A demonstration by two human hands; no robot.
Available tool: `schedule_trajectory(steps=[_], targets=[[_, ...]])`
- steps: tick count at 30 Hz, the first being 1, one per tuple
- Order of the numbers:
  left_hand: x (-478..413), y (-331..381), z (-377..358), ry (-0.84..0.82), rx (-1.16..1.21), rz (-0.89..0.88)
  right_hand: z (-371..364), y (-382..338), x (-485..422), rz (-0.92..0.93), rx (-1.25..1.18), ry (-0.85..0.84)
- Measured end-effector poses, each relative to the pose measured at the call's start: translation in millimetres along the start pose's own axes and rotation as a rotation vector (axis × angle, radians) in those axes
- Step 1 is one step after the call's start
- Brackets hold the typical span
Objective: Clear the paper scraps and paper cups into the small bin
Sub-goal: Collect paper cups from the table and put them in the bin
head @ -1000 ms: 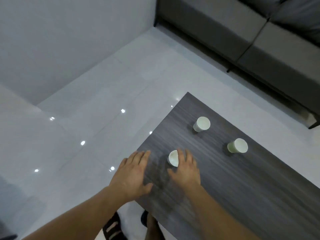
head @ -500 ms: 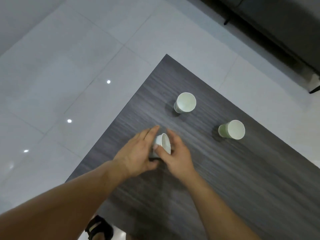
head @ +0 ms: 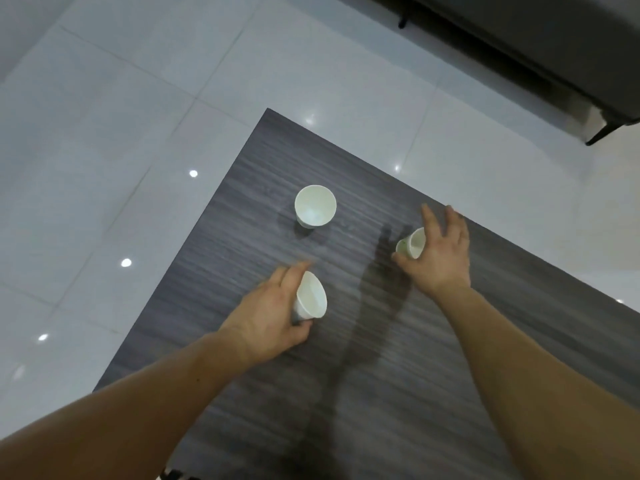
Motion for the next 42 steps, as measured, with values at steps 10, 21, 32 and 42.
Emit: schedule_trajectory(steps=[10,21,32,42], targets=[[36.7,33.8,49.4,0.019,-0.137,-0.065,-21.4,2.3,119.9,-0.014,-0.160,-0.131],[183.7,150.2,113.8,0.115,-0.157,-0.242,81.0,24.8,344.6,-0.039,-0.271,0.039],[298.5,354.6,56.4,-0.078,-0.381,-0.506,155.1,188.8,555.9,-0.256,-0.437,0.280],[385.0,627.0,-169.0,-0.258,-0.428,-0.896,122.6,481.5,739.4,-0.649,-0.590,0.453]])
Point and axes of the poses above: each hand's wrist, its own x-axis away from the middle knuckle, its own z-axis out of the back of the hand, y = z × x, the point moved 10 cm from there along -x, towards the middle knuckle, and after that the axes turned 11 degrees about -z, right-handed, at the moved point
